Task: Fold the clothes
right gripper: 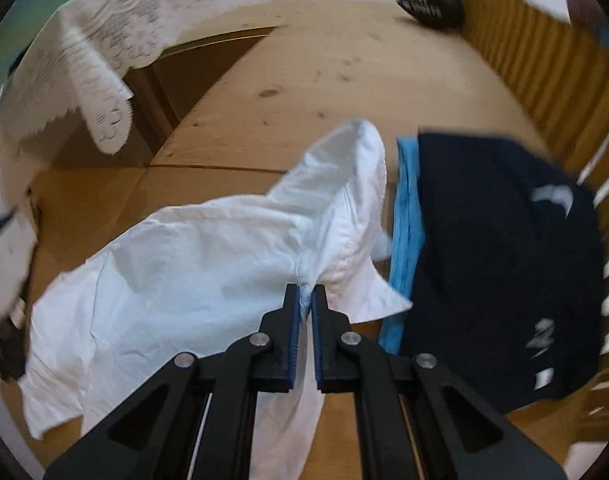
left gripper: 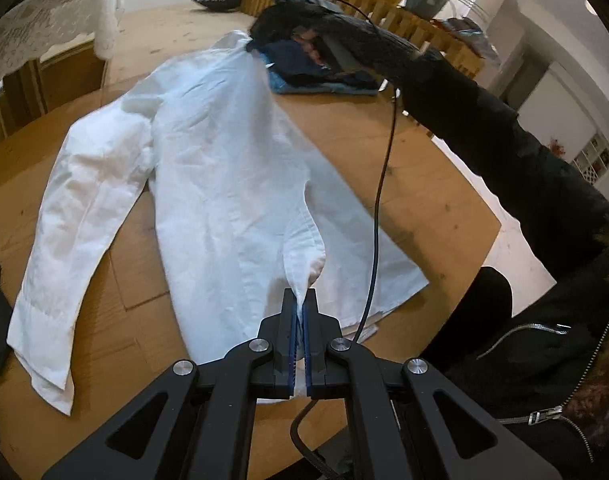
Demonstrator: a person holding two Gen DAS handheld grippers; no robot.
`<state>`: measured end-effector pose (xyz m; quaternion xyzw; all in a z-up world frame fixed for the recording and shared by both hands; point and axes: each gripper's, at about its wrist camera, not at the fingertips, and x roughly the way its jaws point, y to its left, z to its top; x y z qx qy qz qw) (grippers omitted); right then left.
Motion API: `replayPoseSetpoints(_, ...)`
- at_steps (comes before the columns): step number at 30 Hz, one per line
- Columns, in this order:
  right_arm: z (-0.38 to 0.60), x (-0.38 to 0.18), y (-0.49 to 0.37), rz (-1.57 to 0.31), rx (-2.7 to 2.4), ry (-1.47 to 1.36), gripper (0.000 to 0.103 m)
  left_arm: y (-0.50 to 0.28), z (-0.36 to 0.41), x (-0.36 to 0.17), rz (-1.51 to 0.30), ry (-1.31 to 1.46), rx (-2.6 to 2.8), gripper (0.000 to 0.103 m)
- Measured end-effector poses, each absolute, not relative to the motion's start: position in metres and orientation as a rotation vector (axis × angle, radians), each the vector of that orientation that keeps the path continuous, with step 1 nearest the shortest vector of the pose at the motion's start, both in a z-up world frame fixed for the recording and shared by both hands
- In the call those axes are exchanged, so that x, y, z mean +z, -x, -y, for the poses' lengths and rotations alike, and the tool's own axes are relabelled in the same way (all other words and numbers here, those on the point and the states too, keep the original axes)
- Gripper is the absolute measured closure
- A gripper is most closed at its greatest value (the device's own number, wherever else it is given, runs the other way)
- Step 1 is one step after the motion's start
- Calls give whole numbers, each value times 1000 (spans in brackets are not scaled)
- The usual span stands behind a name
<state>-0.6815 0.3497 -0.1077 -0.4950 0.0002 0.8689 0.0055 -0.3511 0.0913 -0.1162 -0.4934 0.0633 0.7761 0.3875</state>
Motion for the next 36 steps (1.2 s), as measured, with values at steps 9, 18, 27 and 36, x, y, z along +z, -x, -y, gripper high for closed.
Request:
replayPoseSetpoints(9, -319, -91, 724, 409, 2592, 1442, 97, 349, -161, -136, -174, 1228, 1730, 101)
replayPoseSetpoints(18, -354, -142, 732, 327, 2490, 1633, 84, 348, -171, -157, -134, 1306, 1605, 84)
replayPoseSetpoints(27, -376, -52, 640, 408, 2536, 1566, 70, 332, -85, -125, -320, 1335, 1957, 78)
replayPoseSetpoints(36, -379, -54, 419, 93, 2696, 1776, 60, 342, -88, -161, -362, 1346, 1905, 73)
